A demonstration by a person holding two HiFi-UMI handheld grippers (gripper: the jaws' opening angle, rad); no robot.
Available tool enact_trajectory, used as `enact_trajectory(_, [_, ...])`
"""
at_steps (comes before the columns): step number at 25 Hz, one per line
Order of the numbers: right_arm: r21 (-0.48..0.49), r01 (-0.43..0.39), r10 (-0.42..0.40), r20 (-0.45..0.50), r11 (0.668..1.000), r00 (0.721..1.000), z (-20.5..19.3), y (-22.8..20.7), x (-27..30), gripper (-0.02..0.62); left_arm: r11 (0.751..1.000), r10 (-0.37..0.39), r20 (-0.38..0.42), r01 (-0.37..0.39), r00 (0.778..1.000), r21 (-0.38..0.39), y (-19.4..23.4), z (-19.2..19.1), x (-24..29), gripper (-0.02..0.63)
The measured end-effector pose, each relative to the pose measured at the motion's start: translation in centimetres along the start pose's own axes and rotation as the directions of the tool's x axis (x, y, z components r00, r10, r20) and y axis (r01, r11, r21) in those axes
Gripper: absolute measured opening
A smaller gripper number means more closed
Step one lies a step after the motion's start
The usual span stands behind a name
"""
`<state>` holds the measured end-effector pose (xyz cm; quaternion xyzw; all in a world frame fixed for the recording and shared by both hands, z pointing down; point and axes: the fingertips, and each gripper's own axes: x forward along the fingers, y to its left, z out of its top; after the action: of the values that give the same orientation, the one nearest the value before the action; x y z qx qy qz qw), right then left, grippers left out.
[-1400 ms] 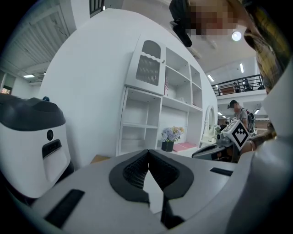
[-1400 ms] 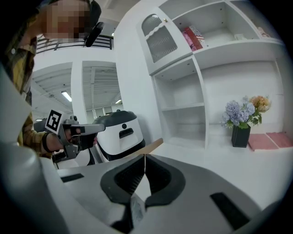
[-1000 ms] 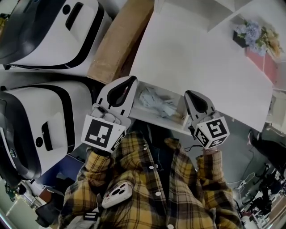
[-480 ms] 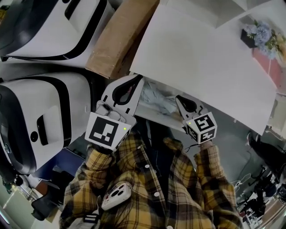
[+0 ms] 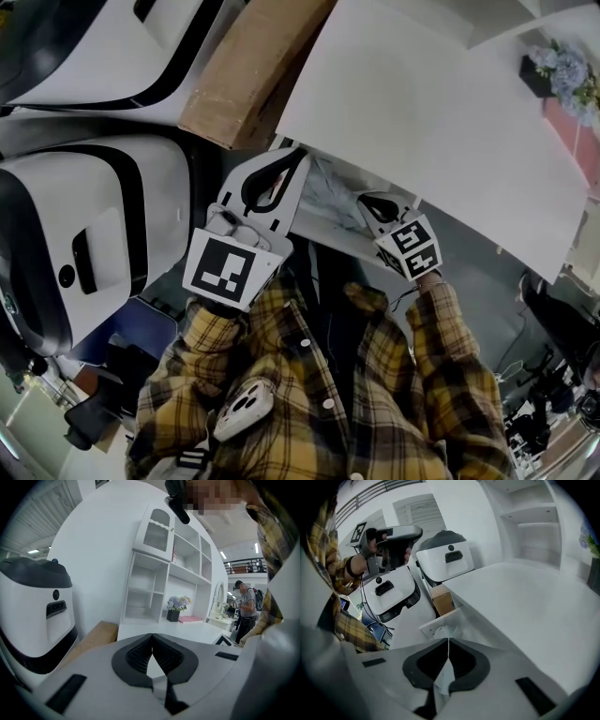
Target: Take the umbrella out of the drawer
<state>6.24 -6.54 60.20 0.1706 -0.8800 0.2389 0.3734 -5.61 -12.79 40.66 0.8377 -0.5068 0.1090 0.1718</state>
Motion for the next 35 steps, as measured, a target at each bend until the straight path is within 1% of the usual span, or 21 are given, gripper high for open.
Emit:
enact_trajectory(7, [0.025,-0.026,0.028,-0.061,0.999,0.998,-1.8,-0.5,1.8,0.018,1.000,0.001,-0.008,-0.001,1.000,-0.004,-0.1,-0.6,0.1,0.021])
enact_trajectory(16, [0.020,-0.063,0.065,-0.133,0.998,0.989,-4.1,-0.6,3.3,0.020,1.000,0.000,-0.018,0.000,1.000,-0.019,-0.1,-1.5,0.6,0.021])
enact_trajectory(20, [0.004,-0.061,0.061,-0.152,0.998,0.987,-4.5,-0.7,3.7,0.027,0.999,0.005,-0.020,-0.006,1.000,-0.031,0.0,-1.9,0.6,0.021])
enact_trajectory(22, [-0.005,-0.064,0.063,-0.161,0.998,0.985,-4.6,-0.7,3.9,0.078,0.999,0.009,-0.022,-0.009,1.000,-0.033,0.1,-2.1,0.6,0.021])
enact_trajectory(25, [-0.029,-0.065,0.059,-0.174,0.997,0.983,-4.5,-0.6,4.3,0.123,0.999,0.014,-0.022,-0.015,1.000,-0.036,0.3,-2.2,0.6,0.021])
enact_trajectory(28, [-0.069,-0.062,0.048,-0.189,0.996,0.981,-4.4,-0.4,4.9,0.182,0.999,0.020,-0.021,-0.021,1.000,-0.042,0.5,-2.3,0.5,0.021])
enact_trajectory(33, [-0.177,-0.093,0.046,-0.253,0.980,0.966,-5.1,0.3,6.3,0.249,0.998,0.027,-0.031,-0.028,0.999,-0.051,0.9,-2.9,0.2,0.021])
enact_trajectory(35, [-0.199,-0.108,0.050,-0.276,0.974,0.960,-5.2,0.6,6.8,0.267,0.998,0.031,-0.035,-0.033,0.999,-0.054,1.1,-3.1,0.1,0.021])
